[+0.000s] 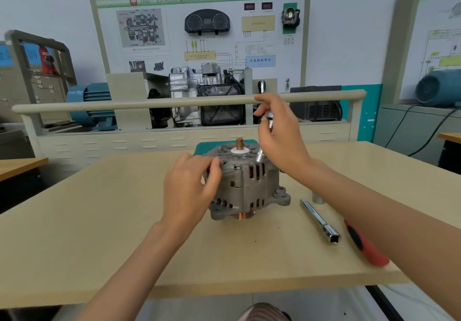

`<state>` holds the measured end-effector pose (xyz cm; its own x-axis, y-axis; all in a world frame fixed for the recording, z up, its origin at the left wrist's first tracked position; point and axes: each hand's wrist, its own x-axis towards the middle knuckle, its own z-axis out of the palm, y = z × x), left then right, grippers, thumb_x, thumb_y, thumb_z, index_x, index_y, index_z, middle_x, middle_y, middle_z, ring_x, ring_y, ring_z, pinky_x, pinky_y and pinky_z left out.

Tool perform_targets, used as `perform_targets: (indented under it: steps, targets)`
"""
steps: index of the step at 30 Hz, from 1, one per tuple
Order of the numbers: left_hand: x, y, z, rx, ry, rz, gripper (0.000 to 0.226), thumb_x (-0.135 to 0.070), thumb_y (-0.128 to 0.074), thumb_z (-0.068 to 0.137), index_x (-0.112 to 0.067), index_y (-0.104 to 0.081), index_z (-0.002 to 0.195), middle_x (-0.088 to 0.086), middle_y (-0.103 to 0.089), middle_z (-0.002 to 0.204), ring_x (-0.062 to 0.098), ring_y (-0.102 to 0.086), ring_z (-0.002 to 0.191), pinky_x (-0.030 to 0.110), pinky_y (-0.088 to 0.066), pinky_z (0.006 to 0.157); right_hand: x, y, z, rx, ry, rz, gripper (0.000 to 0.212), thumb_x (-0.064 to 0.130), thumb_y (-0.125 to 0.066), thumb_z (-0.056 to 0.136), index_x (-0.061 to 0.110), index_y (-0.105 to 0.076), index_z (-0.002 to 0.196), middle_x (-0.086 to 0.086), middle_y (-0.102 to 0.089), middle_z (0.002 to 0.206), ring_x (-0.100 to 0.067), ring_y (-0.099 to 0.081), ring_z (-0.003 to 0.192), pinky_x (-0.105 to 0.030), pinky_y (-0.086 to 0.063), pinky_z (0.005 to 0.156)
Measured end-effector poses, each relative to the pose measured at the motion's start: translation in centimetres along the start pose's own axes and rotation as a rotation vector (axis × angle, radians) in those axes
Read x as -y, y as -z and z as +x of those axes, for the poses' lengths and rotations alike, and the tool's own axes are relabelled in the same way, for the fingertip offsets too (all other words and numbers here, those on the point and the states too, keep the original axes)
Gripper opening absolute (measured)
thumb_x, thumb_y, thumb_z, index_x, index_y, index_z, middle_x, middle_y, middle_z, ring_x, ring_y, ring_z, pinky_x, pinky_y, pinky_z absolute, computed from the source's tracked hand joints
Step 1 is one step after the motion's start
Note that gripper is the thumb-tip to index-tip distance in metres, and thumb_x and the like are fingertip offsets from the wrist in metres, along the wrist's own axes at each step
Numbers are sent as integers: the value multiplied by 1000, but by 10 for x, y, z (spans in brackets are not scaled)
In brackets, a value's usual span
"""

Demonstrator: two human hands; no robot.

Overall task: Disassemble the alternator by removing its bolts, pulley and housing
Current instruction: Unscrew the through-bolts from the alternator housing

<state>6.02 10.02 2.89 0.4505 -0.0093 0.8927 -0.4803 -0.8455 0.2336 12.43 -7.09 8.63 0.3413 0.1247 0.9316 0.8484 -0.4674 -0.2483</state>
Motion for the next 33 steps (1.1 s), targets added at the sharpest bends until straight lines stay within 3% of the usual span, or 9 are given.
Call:
perform_targets:
  steps: [3,7,13,17,20,23,26,30,33]
  targets:
    - [-10,-5,7,82,-99,46,36,-32,-43,92,-10,-71,96,0,-69,90,19,-54,86,29,-40,78,4,-2,2,32,67,-87,41,-10,-43,83,-1,-50,122,-2,-47,93,-14,-44,90,-10,-32,79]
    - [-16,-13,10,245,-84,-173,34,-22,-41,93,-11,-64,116,0,-64,109,13,-54,104,22,-37,91,11,-5,3,94,123,-153,40,-12,-45,80,-6,-51,119,-13,-52,93,-25,-48,88,-28,-37,80]
    - [-20,-17,20,307,112,-423,27,-11,-44,98,-29,-62,104,-14,-61,104,-3,-50,101,28,-37,95,20,-14,1,141,189,-223,42,-13,-46,75,-10,-55,116,-23,-57,91,-37,-52,84,-48,-45,76]
    - [-21,-12,32,444,256,-593,31,-15,-45,97,-36,-66,92,-9,-68,99,11,-57,103,30,-44,93,21,-14,3,152,282,-268,44,-15,-49,72,-12,-56,115,-24,-59,89,-39,-55,82,-49,-48,73]
    - [-18,-9,37,566,269,-693,27,-13,-51,94,-32,-70,91,-9,-72,92,7,-65,94,17,-49,77,20,-17,3,165,288,-176,45,-14,-47,78,-10,-53,122,-20,-60,91,-35,-55,87,-45,-46,82]
    - [-16,-9,43,636,293,-719,21,-16,-55,93,-32,-69,93,-12,-73,90,3,-67,89,13,-50,72,21,-17,1,75,134,53,37,-8,-45,85,-3,-57,120,-8,-60,87,-19,-53,87,-24,-42,84]
    - [-15,-9,49,667,327,-730,20,-16,-60,91,-32,-71,93,-5,-75,92,9,-70,91,22,-53,82,24,-14,3,68,37,172,30,-1,-44,90,2,-64,112,-1,-60,79,-6,-53,76,-10,-41,74]
    - [-15,-9,51,669,358,-794,16,-15,-65,86,-26,-75,93,1,-75,95,13,-70,94,21,-53,85,27,-9,11,113,-58,224,28,5,-42,94,5,-66,110,6,-62,72,-24,-62,69,-28,-50,67]
    - [-17,-10,49,660,372,-810,16,-15,-65,87,-25,-73,96,-3,-75,96,9,-69,95,16,-52,83,26,-4,16,196,-100,163,22,8,-45,95,8,-66,103,10,-62,70,-15,-62,70,-30,-49,71]
